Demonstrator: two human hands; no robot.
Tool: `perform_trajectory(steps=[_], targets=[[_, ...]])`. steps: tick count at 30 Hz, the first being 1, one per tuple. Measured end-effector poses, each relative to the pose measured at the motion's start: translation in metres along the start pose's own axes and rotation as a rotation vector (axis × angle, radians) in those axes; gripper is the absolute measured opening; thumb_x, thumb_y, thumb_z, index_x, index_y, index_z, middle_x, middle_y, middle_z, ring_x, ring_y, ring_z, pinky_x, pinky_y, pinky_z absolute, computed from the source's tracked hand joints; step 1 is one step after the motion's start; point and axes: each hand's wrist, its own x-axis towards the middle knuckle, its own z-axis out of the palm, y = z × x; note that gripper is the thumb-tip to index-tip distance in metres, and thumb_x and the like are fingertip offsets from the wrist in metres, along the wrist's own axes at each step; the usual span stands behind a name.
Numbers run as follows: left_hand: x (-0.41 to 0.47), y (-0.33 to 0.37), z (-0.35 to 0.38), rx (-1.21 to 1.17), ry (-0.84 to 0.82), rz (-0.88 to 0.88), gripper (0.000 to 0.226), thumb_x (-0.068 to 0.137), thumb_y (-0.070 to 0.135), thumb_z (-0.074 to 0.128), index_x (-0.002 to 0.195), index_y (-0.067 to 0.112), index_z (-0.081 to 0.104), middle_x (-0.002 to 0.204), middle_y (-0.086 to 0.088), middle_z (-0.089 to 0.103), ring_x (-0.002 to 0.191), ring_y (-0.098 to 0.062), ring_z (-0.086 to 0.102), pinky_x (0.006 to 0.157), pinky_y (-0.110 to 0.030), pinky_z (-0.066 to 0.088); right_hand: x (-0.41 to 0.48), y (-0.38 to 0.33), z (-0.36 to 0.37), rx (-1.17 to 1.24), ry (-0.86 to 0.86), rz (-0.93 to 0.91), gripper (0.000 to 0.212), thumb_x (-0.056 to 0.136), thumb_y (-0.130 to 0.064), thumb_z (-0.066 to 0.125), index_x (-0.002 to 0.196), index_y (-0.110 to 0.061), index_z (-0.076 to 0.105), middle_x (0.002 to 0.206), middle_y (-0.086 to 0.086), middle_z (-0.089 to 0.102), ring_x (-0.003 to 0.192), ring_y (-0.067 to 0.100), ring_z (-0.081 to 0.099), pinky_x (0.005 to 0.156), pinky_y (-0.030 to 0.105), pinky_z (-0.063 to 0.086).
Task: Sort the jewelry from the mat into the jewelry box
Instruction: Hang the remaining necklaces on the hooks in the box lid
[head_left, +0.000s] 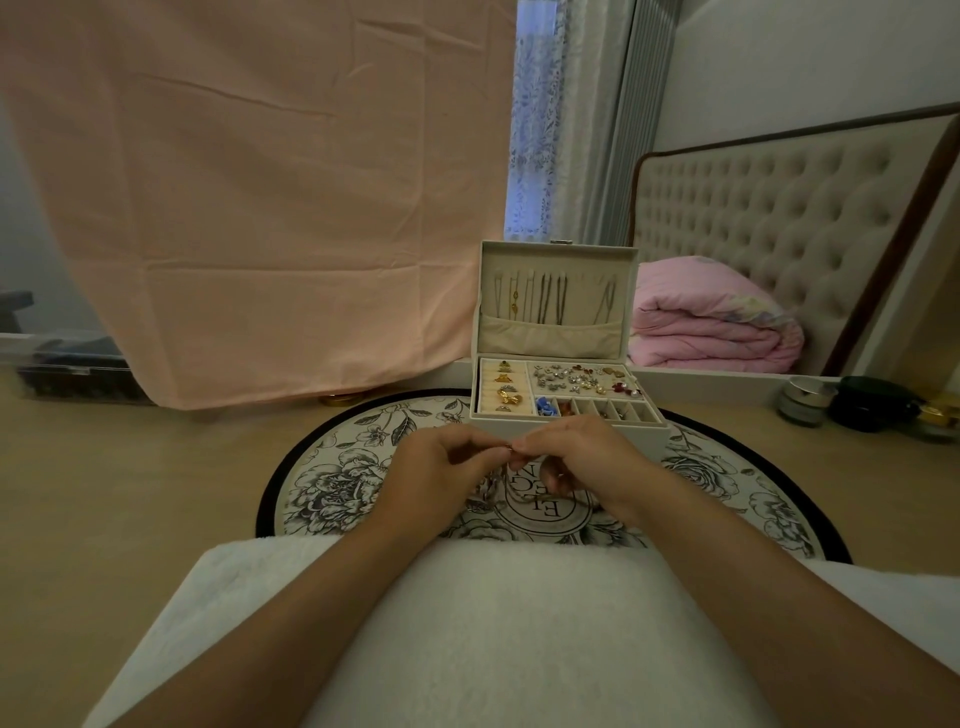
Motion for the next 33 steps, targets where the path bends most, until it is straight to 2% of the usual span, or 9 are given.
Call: perform_trajectory(steps=[5, 7, 10, 16, 21, 25, 29, 33], targets=[[0.000, -0.008, 0.000, 0.152, 0.020, 0.089, 0.016, 0.087, 0.023, 0.074, 0.102, 0.030, 0.075, 0.084, 0.017, 0.074, 0.079, -0.003, 0.069, 0.075, -0.027, 0.058, 0.001, 0.000, 0.002, 0.058, 0.018, 0.087, 0.017, 0.091, -0.020, 0.068, 0.092, -0.004, 0.074, 0.087, 0.006, 0.077, 0.051, 0.014, 0.049, 0.050, 0.023, 0.038], [0.001, -0.007, 0.001, 0.144, 0.014, 0.103, 0.021, 0.087, 0.019, 0.074, 0.103, 0.031, 0.068, 0.085, 0.016, 0.072, 0.077, -0.005, 0.067, 0.070, -0.022, 0.056, 0.000, 0.001, 0.002, 0.136, -0.018, 0.137, 0.017, 0.093, -0.020, 0.064, 0.090, -0.007, 0.073, 0.082, 0.002, 0.075, 0.051, 0.012, 0.047, 0.051, 0.024, 0.038], [0.002, -0.007, 0.000, 0.091, 0.031, 0.081, 0.019, 0.084, 0.013, 0.076, 0.094, 0.027, 0.068, 0.085, 0.016, 0.070, 0.073, -0.005, 0.063, 0.065, -0.016, 0.050, 0.001, 0.005, 0.003, 0.210, -0.107, 0.132, 0.019, 0.097, -0.021, 0.059, 0.094, -0.006, 0.070, 0.081, 0.000, 0.071, 0.055, 0.011, 0.048, 0.055, 0.025, 0.039], [0.002, -0.011, -0.004, 0.033, 0.015, 0.104, 0.012, 0.089, 0.019, 0.071, 0.096, 0.026, 0.078, 0.086, 0.014, 0.074, 0.083, -0.011, 0.069, 0.075, -0.029, 0.057, 0.002, 0.009, 0.001, 0.156, -0.134, 0.048, 0.019, 0.098, -0.021, 0.060, 0.095, -0.007, 0.073, 0.087, 0.002, 0.072, 0.057, 0.010, 0.050, 0.057, 0.025, 0.042], [0.003, -0.012, -0.004, 0.077, 0.054, 0.116, 0.014, 0.084, 0.020, 0.076, 0.091, 0.032, 0.078, 0.083, 0.018, 0.074, 0.078, -0.009, 0.068, 0.073, -0.033, 0.058, 0.003, 0.008, 0.001, 0.050, -0.072, 0.025, 0.015, 0.095, -0.023, 0.066, 0.094, -0.012, 0.076, 0.093, 0.004, 0.077, 0.055, 0.009, 0.050, 0.054, 0.022, 0.041], [0.003, -0.014, -0.005, 0.270, 0.056, 0.208, 0.010, 0.083, 0.030, 0.076, 0.091, 0.036, 0.077, 0.081, 0.021, 0.071, 0.077, -0.003, 0.066, 0.068, -0.034, 0.058, 0.003, 0.008, 0.002, 0.032, -0.049, 0.022, 0.012, 0.093, -0.022, 0.069, 0.090, -0.015, 0.077, 0.094, 0.004, 0.078, 0.054, 0.010, 0.050, 0.052, 0.021, 0.041], [0.003, -0.013, -0.005, 0.440, 0.017, 0.205, 0.002, 0.085, 0.034, 0.070, 0.087, 0.035, 0.070, 0.083, 0.021, 0.064, 0.080, 0.001, 0.059, 0.068, -0.030, 0.055, 0.002, 0.008, 0.005, -0.019, -0.020, -0.010, 0.010, 0.091, -0.022, 0.071, 0.086, -0.017, 0.079, 0.092, 0.003, 0.078, 0.054, 0.009, 0.051, 0.054, 0.021, 0.043], [0.002, -0.009, -0.002, 0.179, -0.091, 0.049, 0.008, 0.092, 0.020, 0.062, 0.086, 0.024, 0.065, 0.084, 0.008, 0.065, 0.079, -0.011, 0.060, 0.072, -0.032, 0.053, 0.002, 0.006, 0.008, -0.079, 0.014, -0.026, 0.009, 0.090, -0.023, 0.071, 0.086, -0.019, 0.078, 0.081, -0.005, 0.077, 0.054, 0.006, 0.052, 0.054, 0.020, 0.046]])
